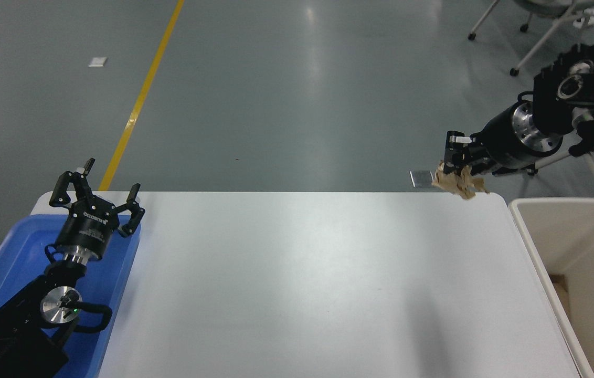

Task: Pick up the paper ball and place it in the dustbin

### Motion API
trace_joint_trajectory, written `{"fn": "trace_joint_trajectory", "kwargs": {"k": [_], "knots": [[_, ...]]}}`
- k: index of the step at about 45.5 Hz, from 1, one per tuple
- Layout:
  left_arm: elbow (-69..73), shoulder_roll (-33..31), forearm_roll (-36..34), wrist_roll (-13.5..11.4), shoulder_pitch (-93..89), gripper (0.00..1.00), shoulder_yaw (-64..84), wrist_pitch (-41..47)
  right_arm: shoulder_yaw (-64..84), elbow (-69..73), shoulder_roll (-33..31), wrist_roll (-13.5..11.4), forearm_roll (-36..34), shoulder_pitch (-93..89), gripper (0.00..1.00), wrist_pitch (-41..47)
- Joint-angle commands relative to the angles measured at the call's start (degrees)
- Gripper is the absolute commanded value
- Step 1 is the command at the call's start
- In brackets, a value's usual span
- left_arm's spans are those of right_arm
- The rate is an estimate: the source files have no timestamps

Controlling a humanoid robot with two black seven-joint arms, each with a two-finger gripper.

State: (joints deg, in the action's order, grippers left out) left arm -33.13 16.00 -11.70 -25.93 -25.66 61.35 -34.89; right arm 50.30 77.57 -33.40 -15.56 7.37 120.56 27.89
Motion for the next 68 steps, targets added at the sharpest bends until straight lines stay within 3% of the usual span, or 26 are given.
{"fn": "trace_joint_trajectory", "kwargs": {"k": [1,20,40,52,68], "knots": [[-0.01,0.0,0.01,0.0,0.0,0.98,0.0,0.0,0.24,1.54,-1.58,0.0,0.01,3.45,0.0,1.2],[-0.01,0.0,0.01,0.0,0.0,0.98,0.0,0.0,-0.46,-2.94,-1.85,-0.09,0.01,-1.02,0.0,-1.34],[-0.01,0.0,0.01,0.0,0.0,0.98,0.0,0.0,-8.72,-43.79,-1.06,-0.09,-0.16,-33.45,0.0,-11.37],[-0.01,0.0,0.01,0.0,0.0,0.98,0.0,0.0,-16.37,-68.76,3.86,-0.09,-0.25,-55.24,0.0,-14.88],[-0.01,0.09,0.01,0.0,0.0,0.98,0.0,0.0,-21.12,-79.41,8.35,-0.53,-7.45,-75.38,0.0,-24.63]]}}
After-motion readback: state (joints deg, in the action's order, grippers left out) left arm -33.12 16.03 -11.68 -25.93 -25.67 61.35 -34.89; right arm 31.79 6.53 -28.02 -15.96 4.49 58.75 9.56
